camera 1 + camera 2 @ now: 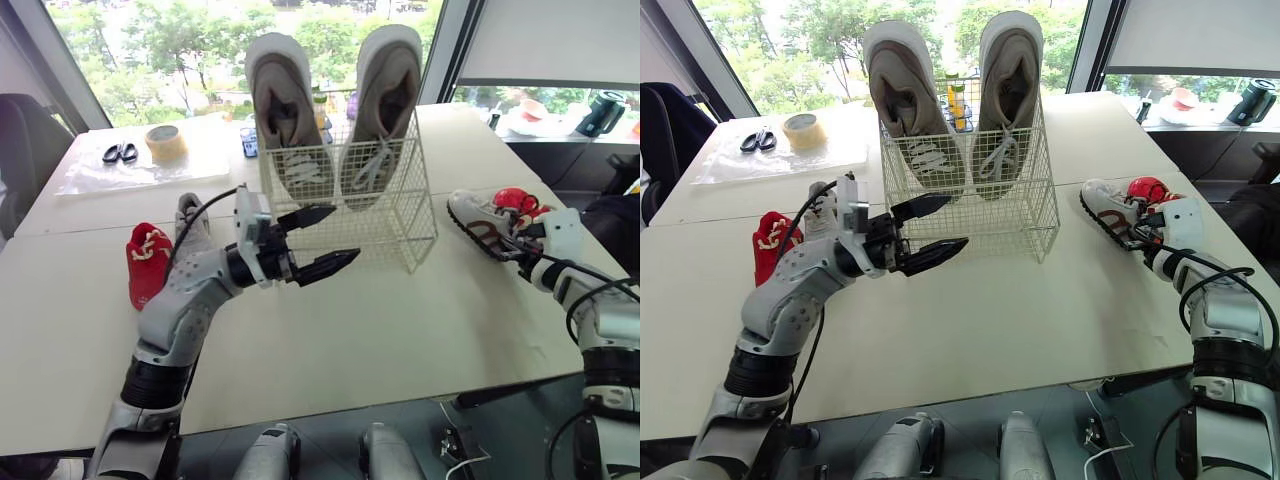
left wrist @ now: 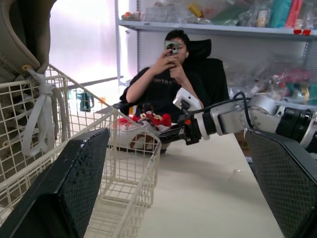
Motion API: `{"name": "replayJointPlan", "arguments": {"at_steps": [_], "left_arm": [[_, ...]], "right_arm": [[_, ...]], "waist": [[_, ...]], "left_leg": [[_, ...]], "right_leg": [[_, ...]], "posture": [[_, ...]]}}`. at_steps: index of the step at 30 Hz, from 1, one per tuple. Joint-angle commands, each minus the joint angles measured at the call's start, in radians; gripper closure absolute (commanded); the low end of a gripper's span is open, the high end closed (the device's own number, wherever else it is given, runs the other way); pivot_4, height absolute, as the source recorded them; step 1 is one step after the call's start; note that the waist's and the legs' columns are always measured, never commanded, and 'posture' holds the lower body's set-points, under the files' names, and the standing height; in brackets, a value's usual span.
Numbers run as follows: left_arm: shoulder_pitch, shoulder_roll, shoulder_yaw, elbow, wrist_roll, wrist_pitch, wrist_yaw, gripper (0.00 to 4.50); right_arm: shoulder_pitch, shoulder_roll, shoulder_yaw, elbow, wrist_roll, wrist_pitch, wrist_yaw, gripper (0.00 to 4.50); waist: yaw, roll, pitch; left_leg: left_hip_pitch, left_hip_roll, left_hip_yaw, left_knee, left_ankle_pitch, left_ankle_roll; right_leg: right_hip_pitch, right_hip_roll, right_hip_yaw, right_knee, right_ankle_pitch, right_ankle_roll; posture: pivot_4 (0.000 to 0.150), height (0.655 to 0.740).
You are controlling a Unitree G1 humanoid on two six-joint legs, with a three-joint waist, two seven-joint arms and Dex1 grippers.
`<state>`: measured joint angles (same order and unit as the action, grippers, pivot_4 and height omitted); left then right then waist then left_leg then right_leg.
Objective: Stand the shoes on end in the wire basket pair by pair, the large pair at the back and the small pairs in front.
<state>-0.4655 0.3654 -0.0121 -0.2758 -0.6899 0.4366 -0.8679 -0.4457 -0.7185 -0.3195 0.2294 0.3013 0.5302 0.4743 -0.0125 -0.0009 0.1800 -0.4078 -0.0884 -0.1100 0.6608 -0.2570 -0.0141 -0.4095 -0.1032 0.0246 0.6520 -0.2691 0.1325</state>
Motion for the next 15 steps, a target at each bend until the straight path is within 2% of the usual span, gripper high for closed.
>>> {"name": "replayJointPlan", "arguments": {"at_steps": [1,6,15], "left_arm": [[-0.01,0.039,0.079,-0.061,-0.088,0.06,0.023,0.0],[-0.069,0.085,0.139,-0.013,-0.169,0.129,0.015,0.0],[-0.256,0.205,0.167,0.185,-0.256,0.286,-0.109,0.0]], "right_arm": [[-0.043,-0.105,-0.139,-0.305,0.07,0.038,-0.006,4.41],[-0.038,-0.206,-0.17,-0.563,0.107,0.018,0.064,4.41],[-0.07,-0.333,-0.026,-0.748,0.033,-0.273,0.266,4.41]], "waist": [[0.002,0.006,0.002],[0.003,0.006,0.002],[-0.001,0.005,0.002]], "left_leg": [[-0.001,0.0,0.0,0.0,0.0,0.0],[-0.001,0.0,-0.002,-0.001,0.0,0.0],[0.0,0.0,-0.002,-0.001,0.0,0.001]], "right_leg": [[-0.001,0.0,0.0,0.0,0.0,0.0],[0.0,0.0,-0.003,-0.001,0.0,0.0],[0.001,0.0,-0.003,-0.002,0.0,0.0]], "posture": [[0.15,0.74],[0.15,0.74],[0.15,0.74]]}}
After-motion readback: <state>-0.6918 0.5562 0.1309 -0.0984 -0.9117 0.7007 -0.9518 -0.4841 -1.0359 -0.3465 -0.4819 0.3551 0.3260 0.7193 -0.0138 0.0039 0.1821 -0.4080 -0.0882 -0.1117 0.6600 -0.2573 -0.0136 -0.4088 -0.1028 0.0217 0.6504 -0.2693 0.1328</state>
